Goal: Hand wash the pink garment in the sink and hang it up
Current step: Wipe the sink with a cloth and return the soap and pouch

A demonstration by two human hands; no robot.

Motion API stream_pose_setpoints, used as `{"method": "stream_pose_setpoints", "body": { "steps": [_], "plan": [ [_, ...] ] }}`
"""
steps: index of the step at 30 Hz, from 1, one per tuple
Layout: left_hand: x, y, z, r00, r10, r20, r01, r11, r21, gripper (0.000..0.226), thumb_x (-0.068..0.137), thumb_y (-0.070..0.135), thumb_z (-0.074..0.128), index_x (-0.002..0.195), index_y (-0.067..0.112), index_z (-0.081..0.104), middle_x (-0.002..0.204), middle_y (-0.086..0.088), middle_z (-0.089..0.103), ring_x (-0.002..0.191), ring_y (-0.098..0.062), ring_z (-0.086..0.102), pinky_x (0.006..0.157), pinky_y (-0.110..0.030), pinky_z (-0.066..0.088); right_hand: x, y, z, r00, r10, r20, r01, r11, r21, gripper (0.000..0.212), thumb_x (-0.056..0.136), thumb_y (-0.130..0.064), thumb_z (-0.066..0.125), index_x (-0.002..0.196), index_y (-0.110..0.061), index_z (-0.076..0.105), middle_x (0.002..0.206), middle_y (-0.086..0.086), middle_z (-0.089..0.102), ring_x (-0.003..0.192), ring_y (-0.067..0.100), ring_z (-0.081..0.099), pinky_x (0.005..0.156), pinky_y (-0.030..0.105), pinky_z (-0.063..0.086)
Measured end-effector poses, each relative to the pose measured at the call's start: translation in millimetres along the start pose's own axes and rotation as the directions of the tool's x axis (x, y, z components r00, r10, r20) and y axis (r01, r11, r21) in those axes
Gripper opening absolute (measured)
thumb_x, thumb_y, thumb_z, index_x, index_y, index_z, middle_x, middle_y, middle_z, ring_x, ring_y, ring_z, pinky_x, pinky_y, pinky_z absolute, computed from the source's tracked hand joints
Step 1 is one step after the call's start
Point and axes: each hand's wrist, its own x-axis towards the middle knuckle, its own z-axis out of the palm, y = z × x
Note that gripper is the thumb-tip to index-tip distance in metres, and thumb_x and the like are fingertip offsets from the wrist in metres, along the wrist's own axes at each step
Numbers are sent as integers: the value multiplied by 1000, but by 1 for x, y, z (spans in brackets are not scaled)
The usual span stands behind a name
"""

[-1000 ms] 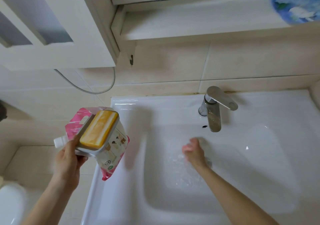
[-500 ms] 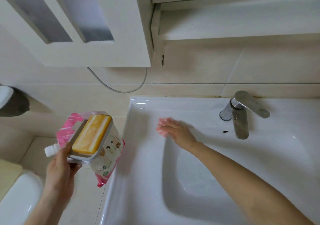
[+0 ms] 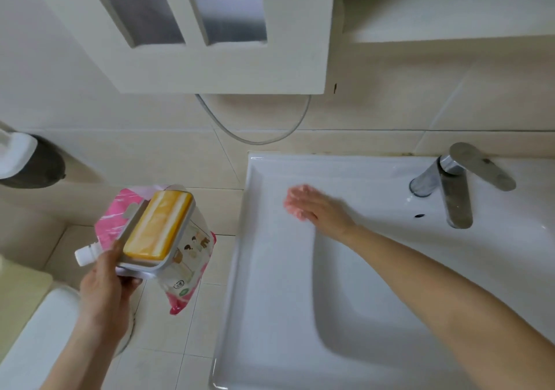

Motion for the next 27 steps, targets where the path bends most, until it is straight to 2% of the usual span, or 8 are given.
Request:
{"method": "stream_pose_setpoints", "body": {
  "steps": [2,7,10,13,16,19,23,27],
  "plan": [
    [2,-2,-2,1000,-1,15,1,1000,-2,22,99,23,41,81,19,53,53,12,58,46,1,53,40,-10,40,25,-12,11,992,123,14,-122,991,-49,43,95,-19,35,130,-11,57,141,15,48,129,38,46,107,45,25],
    [7,-3,-7,999,-15,37,14,999,37,21,98,23,42,82,16,54,60,7,60,47,0,54,41,-10,40,23,-74,34,997,49,53,-51,998,26,43,95,-21,34,129,-17,60,143,7,49,132,31,44,113,36,18],
    [7,-3,-8,998,-37,49,35,999,32,22,98,23,42,82,16,55,70,-1,56,56,-6,51,41,-11,40,-14,-80,25,995,-67,76,62,996,66,36,96,-21,42,123,-25,65,137,-3,55,128,20,51,107,38,40],
    [4,-4,-6,997,-26,68,25,1000,18,22,99,23,43,80,17,53,52,10,58,48,-2,52,40,-11,40,-57,-74,7,993,-106,-43,108,993,41,28,93,-16,53,112,-23,72,124,-8,64,116,10,60,101,30,46],
    [2,-6,-6,997,-20,69,20,1000,0,23,99,21,42,79,17,53,47,13,56,45,0,51,40,-11,40,-110,-57,-4,934,271,-232,-260,962,79,28,94,-15,52,111,-23,72,127,-9,63,122,8,54,103,20,40],
    [0,-8,-7,998,-24,58,25,1000,-4,23,99,20,41,79,17,52,47,12,56,45,-1,50,40,-11,39,-165,-23,12,769,616,-171,-628,778,-19,39,86,2,53,112,-22,70,129,0,62,123,19,54,102,25,35],
    [-3,-11,-9,999,-30,41,30,1000,-3,22,98,21,42,80,18,53,48,12,56,48,-2,50,41,-12,39,-205,-3,30,785,618,33,-588,761,-273,31,65,-6,75,93,-17,71,104,12,64,92,36,63,80,41,49],
    [-5,-12,-13,999,-34,8,34,999,2,21,97,23,44,80,18,54,51,11,57,49,-2,51,41,-11,40,-206,-9,20,614,787,58,-752,606,-260,39,43,0,86,75,-6,65,79,18,58,66,37,60,58,39,52]
  ]
}}
